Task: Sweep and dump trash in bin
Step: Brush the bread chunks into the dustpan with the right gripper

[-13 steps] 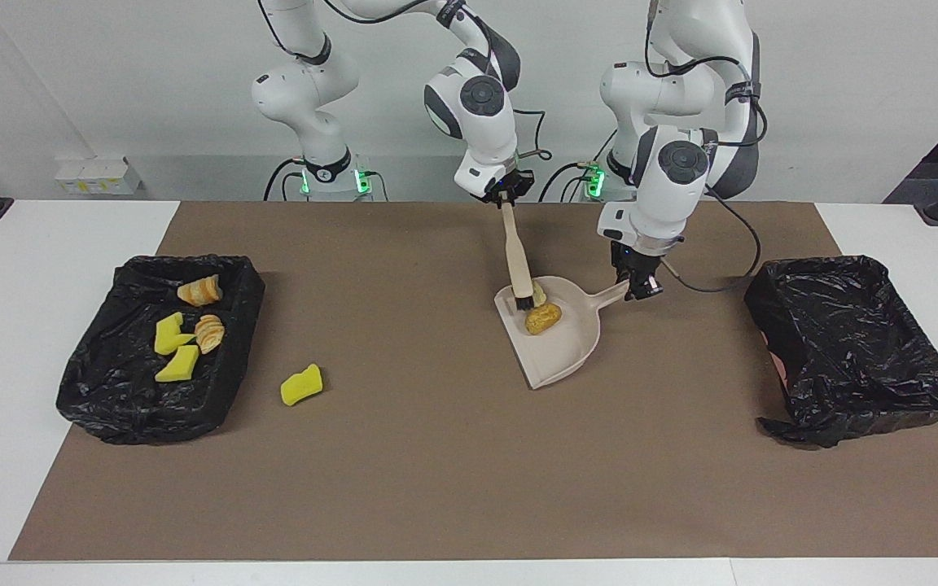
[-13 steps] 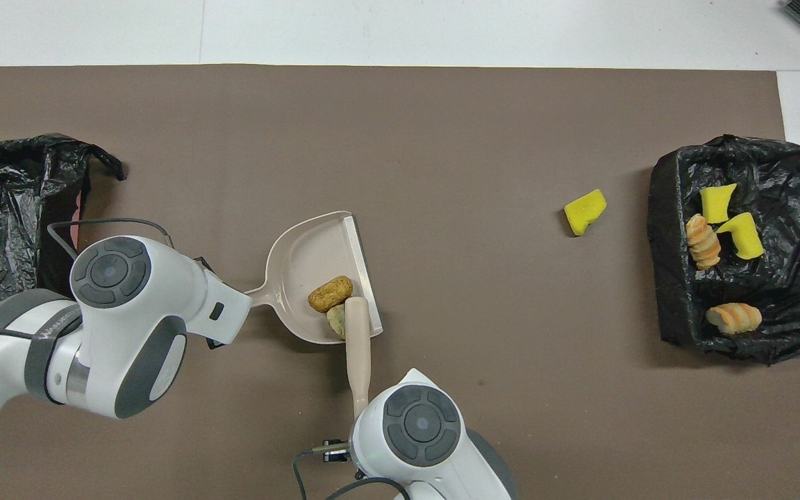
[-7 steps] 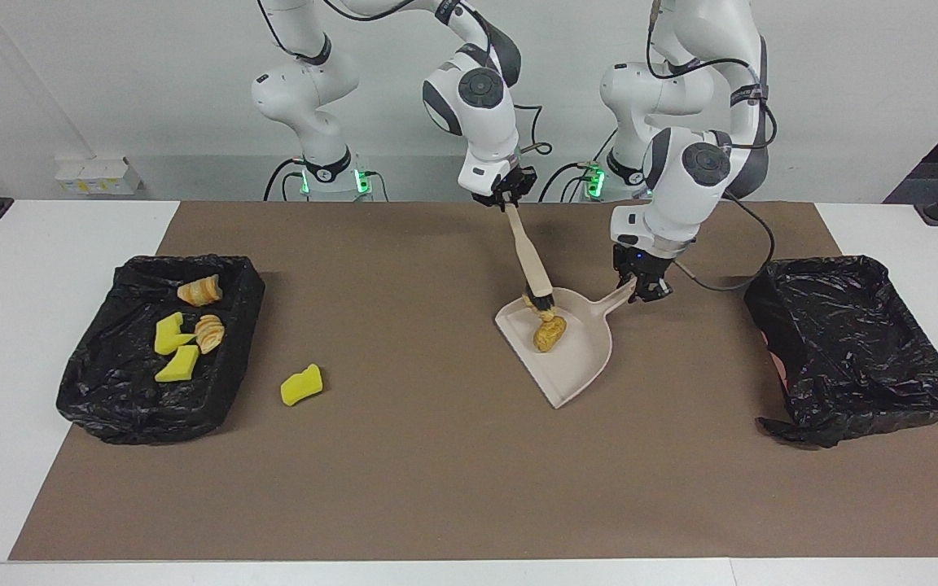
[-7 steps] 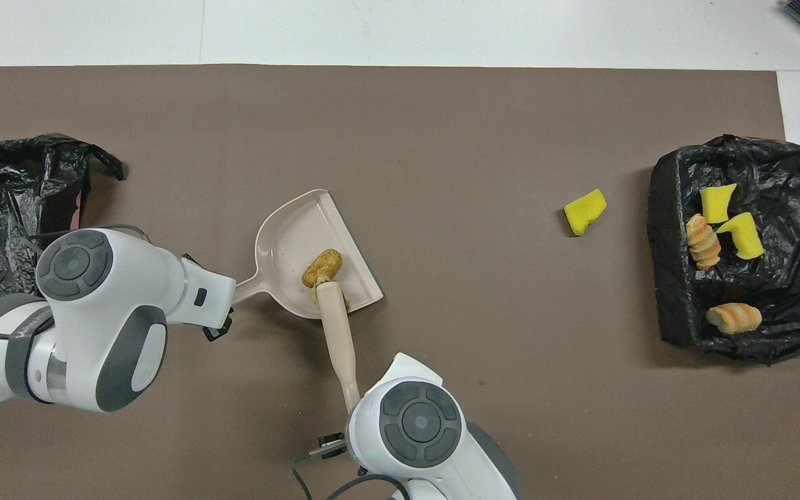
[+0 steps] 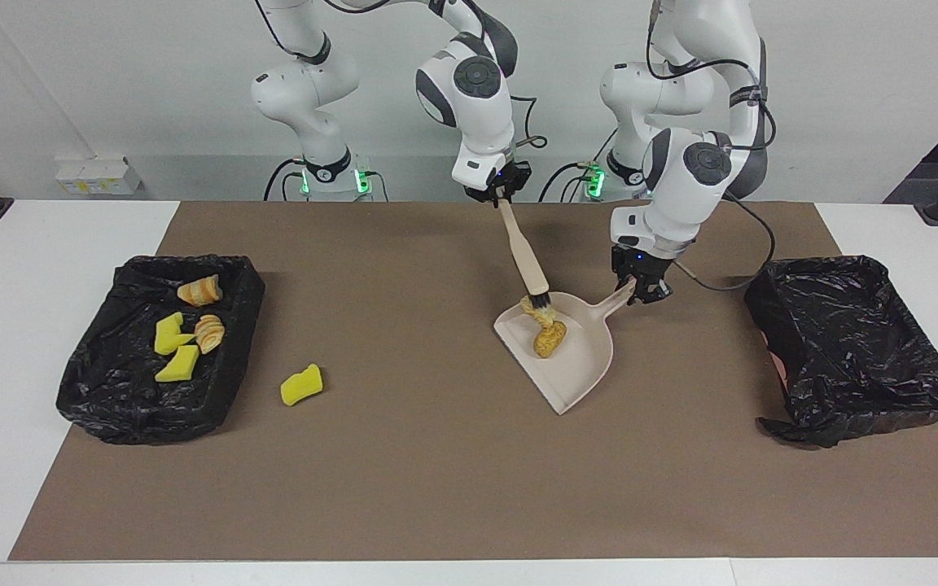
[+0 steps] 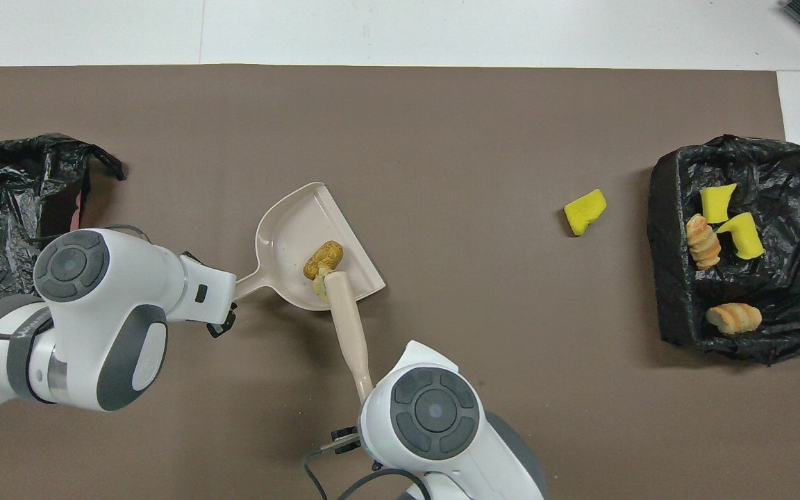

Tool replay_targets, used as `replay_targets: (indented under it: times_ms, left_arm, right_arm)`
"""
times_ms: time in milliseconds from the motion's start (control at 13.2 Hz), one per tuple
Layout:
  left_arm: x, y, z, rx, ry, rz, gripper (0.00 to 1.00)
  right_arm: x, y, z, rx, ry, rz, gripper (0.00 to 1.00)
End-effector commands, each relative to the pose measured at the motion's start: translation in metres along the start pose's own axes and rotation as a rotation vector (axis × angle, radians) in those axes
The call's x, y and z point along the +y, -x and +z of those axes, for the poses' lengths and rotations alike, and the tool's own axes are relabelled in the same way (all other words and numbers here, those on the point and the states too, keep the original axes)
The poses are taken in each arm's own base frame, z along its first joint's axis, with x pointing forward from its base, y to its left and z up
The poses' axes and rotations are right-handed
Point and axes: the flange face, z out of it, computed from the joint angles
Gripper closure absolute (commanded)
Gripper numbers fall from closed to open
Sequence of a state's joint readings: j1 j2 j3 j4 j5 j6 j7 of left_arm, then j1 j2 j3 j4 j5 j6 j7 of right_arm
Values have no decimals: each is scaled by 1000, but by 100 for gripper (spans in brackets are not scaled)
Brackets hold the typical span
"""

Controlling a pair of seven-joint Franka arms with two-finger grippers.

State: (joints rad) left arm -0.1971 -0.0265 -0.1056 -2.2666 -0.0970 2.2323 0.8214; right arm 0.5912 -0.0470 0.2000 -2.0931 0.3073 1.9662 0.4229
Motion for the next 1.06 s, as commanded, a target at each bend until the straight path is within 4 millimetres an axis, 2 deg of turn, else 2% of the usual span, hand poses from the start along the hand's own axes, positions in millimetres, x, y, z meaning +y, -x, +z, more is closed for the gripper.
replay_targets:
  times_ms: [0, 152, 380, 683, 987]
  left_arm:
    - [4, -1, -1, 16, -10, 6, 100]
    - [5, -5, -2, 19, -23, 45, 100]
    - [19, -29, -8, -28, -116, 186, 100]
    - [45, -51, 3, -35, -110, 235, 100]
    - [47, -53, 2, -30, -112, 165, 100]
  right_arm:
    - [25, 5, -25, -6, 56, -3, 100]
    - [51, 3, -25, -56, 141, 22, 100]
    - [132, -10, -22, -121, 209, 150, 100]
    - [189, -23, -28, -92, 318, 270, 100]
    - [248, -36, -36, -54, 434, 326, 100]
